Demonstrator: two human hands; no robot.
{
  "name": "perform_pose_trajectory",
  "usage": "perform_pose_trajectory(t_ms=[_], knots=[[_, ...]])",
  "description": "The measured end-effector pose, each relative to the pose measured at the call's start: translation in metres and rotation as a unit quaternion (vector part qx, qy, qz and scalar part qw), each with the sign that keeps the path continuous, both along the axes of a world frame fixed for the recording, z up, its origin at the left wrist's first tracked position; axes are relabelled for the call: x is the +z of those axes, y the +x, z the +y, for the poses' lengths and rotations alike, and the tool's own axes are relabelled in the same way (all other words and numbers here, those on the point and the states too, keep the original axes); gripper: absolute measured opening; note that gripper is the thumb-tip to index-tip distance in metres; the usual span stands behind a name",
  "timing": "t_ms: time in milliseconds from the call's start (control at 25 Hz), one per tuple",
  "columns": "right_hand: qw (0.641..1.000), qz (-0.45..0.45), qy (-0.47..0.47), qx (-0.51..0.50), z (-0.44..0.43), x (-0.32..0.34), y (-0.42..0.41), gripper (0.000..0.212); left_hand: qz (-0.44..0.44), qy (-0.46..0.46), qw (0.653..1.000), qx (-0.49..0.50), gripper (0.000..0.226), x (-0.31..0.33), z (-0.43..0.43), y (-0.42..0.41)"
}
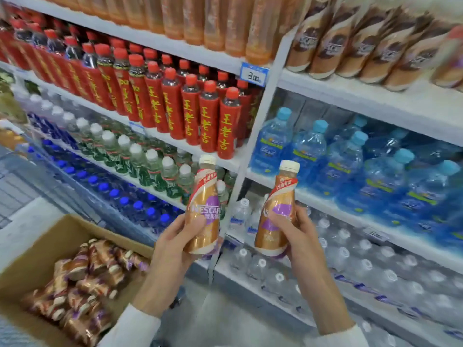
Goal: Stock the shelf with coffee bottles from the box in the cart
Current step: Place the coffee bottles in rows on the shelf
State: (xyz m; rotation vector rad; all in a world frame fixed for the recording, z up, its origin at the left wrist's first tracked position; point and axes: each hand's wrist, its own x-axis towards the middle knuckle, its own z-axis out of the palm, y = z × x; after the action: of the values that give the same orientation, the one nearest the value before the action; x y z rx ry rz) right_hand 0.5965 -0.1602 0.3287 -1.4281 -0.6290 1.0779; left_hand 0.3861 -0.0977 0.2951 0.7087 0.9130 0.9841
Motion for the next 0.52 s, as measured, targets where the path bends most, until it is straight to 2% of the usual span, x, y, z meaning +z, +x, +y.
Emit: perform_pose_trajectory(t_ms=[120, 240, 360, 520], knots=[[0.998, -0.008, 0.036, -0.043, -0.042, 0.018, 0.08, 0.043, -0.039, -0.014, 0.998, -0.045, 0.044, 0.023, -0.025, 0.092], [0.994, -0.017, 0.071, -0.079, -0.082, 0.032, 0.149, 0.041, -0.057, -0.007, 0.995, -0.076, 0.027, 0.044, -0.053, 0.175], [0.99, -0.021, 0.09, -0.11, -0.123, 0.044, 0.201, 0.044, -0.048, 0.01, 0.993, -0.104, 0.036, 0.063, -0.077, 0.242], [0.982, -0.028, 0.107, -0.155, -0.157, 0.056, 0.251, 0.035, -0.042, 0.049, 0.984, -0.164, 0.026, 0.077, -0.096, 0.305]])
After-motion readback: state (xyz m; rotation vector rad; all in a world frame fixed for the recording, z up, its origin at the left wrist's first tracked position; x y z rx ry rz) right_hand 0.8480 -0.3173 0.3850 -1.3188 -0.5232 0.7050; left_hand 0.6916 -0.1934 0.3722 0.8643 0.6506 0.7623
